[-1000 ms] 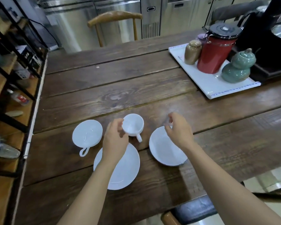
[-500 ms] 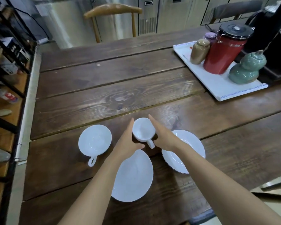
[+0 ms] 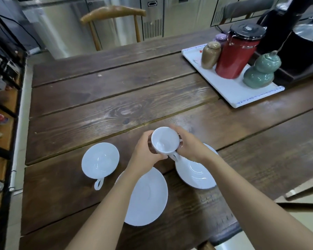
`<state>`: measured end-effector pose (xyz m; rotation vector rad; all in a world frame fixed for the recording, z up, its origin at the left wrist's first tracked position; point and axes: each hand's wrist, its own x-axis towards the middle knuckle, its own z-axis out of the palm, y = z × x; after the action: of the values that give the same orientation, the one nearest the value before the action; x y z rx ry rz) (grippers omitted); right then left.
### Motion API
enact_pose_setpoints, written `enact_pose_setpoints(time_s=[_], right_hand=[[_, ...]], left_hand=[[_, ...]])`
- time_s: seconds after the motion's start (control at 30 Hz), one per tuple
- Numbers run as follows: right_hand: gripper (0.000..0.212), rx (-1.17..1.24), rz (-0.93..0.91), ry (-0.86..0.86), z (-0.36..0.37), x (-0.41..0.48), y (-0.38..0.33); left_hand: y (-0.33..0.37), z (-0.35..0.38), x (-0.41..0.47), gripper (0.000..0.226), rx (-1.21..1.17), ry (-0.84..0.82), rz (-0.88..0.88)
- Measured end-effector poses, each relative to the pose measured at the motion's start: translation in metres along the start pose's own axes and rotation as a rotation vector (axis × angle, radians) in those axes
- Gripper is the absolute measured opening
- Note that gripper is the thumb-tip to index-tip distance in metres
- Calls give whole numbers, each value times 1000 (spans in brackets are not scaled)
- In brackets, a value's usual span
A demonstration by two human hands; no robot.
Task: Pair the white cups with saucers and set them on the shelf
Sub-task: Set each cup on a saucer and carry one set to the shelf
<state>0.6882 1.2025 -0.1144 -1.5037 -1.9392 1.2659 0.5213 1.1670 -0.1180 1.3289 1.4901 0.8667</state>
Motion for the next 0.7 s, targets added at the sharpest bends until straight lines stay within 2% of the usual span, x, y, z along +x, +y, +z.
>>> enact_pose_setpoints(time_s=[0.13,0.4,0.7], right_hand=[[58,-14,18,3,-23,-24,12],[64,-96,101,20,-45,-62,44],[58,-53,97,43,-48,-74,61]], left_hand=[[7,20,-3,73,53,-94,3],[4,72,-14,74,50,-214,1],[0,94,-21,79,77,-205,-10]])
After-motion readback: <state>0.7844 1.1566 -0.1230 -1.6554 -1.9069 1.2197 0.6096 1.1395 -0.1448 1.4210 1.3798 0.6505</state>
